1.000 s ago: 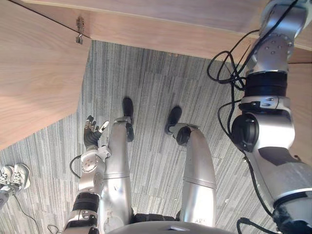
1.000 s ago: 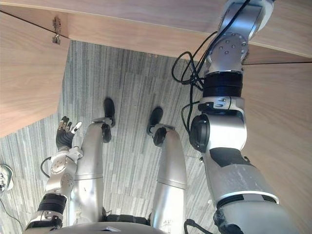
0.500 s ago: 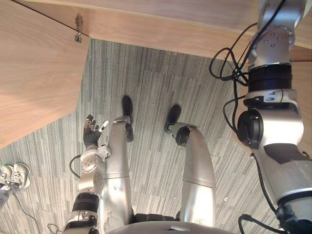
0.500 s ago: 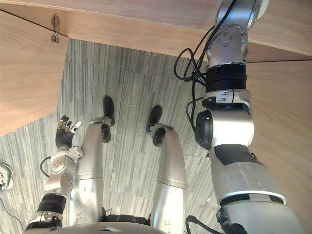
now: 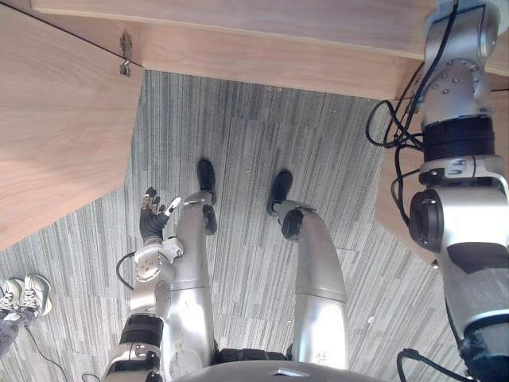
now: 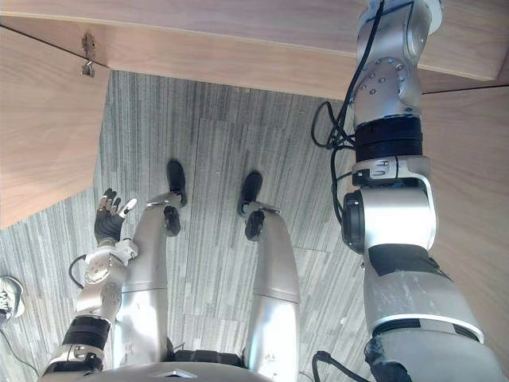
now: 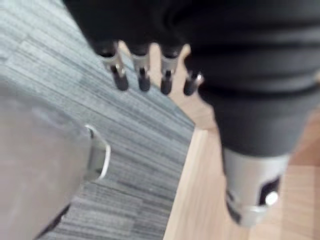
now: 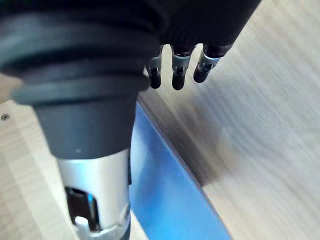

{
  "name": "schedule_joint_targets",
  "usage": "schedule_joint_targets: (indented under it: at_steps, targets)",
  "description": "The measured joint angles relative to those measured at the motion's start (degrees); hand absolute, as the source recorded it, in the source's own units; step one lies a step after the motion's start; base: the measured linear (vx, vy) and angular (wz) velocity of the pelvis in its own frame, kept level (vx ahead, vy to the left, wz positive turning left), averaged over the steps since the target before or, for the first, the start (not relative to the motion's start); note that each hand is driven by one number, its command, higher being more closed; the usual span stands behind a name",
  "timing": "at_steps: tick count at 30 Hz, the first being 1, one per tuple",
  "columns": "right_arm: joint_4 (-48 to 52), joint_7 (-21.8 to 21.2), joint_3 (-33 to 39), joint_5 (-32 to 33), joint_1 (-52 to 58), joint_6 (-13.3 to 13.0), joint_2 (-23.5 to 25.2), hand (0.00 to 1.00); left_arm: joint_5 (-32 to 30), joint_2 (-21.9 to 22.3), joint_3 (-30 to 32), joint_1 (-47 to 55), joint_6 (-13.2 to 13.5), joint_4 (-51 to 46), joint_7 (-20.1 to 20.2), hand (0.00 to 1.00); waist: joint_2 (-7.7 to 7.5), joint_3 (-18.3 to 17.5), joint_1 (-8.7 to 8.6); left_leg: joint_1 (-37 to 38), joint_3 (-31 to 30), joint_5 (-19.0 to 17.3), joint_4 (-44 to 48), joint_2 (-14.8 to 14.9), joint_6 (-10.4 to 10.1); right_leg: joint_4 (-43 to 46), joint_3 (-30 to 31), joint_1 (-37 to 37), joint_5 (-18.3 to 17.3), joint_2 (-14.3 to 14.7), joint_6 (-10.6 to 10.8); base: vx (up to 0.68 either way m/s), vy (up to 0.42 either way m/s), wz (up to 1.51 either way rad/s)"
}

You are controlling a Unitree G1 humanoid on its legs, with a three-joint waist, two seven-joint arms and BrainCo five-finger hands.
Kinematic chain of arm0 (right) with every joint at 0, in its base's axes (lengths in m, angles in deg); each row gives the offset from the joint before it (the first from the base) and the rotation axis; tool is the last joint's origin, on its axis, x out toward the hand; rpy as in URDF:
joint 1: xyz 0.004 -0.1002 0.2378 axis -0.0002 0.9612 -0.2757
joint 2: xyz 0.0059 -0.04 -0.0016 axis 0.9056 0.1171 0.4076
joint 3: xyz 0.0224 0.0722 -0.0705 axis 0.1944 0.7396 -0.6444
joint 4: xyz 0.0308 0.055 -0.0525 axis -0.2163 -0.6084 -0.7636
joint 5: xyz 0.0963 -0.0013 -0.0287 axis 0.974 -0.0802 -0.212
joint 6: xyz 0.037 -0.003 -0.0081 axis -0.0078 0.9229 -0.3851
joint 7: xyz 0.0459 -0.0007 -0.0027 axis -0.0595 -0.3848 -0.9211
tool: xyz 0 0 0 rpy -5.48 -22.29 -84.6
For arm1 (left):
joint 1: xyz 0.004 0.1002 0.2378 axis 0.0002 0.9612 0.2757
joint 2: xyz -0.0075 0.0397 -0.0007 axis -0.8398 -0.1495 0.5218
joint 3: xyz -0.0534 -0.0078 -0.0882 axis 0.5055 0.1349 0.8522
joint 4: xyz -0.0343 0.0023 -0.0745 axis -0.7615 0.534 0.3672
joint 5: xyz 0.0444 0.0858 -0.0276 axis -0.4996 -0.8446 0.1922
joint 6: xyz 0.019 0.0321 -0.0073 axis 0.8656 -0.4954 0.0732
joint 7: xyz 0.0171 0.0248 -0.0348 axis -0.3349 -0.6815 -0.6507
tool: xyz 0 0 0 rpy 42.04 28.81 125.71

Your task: Walk over to the cabinet, pick up the folder, carry it to the office cabinet, place the folder inside the office cabinet, then close the office cabinet door

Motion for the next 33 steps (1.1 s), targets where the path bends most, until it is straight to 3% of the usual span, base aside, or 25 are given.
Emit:
schedule_joint_targets:
  at_steps: [4,9,15,25,28,31,33]
  targets:
    - [-0.02,-4.64,-3.24,-2.14,2.37,2.63,-4.44,0.0,-0.02,-0.24,-0.71,0.16,-0.51,1.4,1.81,0.0,-0.04,-1.15,-0.6,0.81,1.48,0.02,-0.81,0.64,0.08,-1.71,0.07,1.03,0.71,-0.01,0.46,0.01,0.027,-0.04]
    - [-3.33,-12.24,-12.94,-6.71,2.42,6.98,-10.96,0.0,-0.03,-3.07,-1.52,0.13,-0.78,3.39,3.7,0.0,-0.04,-1.16,-0.92,1.09,2.96,-0.08,-0.83,1.34,0.27,-2.21,0.26,1.38,0.91,-0.02,0.68,0.0,0.007,-0.02]
    - [-4.81,-18.42,-22.54,-16.1,0.44,8.31,-16.09,0.0,-0.02,-3.78,-1.64,-0.34,-0.97,4.47,5.67,0.0,-0.06,-1.16,-1.07,1.2,3.43,-0.11,-0.78,1.67,0.5,-2.19,0.31,1.41,0.97,0.0,0.66,0.0,0.0,0.0]
    - [-0.99,-18.24,-24.58,-38.43,1.69,8.34,-16.83,0.0,0.0,-4.04,-1.42,-4.83,-1.88,5.92,5.84,0.0,-0.06,-1.17,-1.21,1.23,4.82,-0.25,-0.81,2.42,0.9,-3.22,0.76,1.41,1.77,0.39,1.06,0.0,0.005,-0.03]
    - [2.57,-17.13,-23.83,-41.76,4.12,8.33,-16.83,0.0,0.0,-4.03,-1.15,-5.66,-2.06,5.92,5.76,0.0,-0.06,-1.17,-1.41,1.23,5.01,-0.34,-0.82,2.5,1.05,-3.57,0.95,1.42,2.0,0.51,1.24,0.0,0.012,-0.06]
    - [8.47,-16.6,-20.17,-46.68,8.81,8.26,-16.44,0.0,-0.02,-3.7,0.12,-6.85,-2.23,5.92,5.65,0.0,-0.07,-1.17,-1.43,1.24,5.25,-0.44,-0.83,2.62,1.22,-4.0,1.21,1.43,2.28,0.69,1.43,0.0,0.011,-0.06]
    - [14.0,-14.88,-14.05,-49.51,13.79,8.17,-14.32,0.0,-0.04,-3.43,1.29,-7.23,-2.24,5.79,5.53,0.0,-0.07,-1.17,-1.54,1.24,5.41,-0.53,-0.83,2.69,1.35,-4.33,1.36,1.45,2.43,0.79,1.54,0.0,0.008,-0.05]
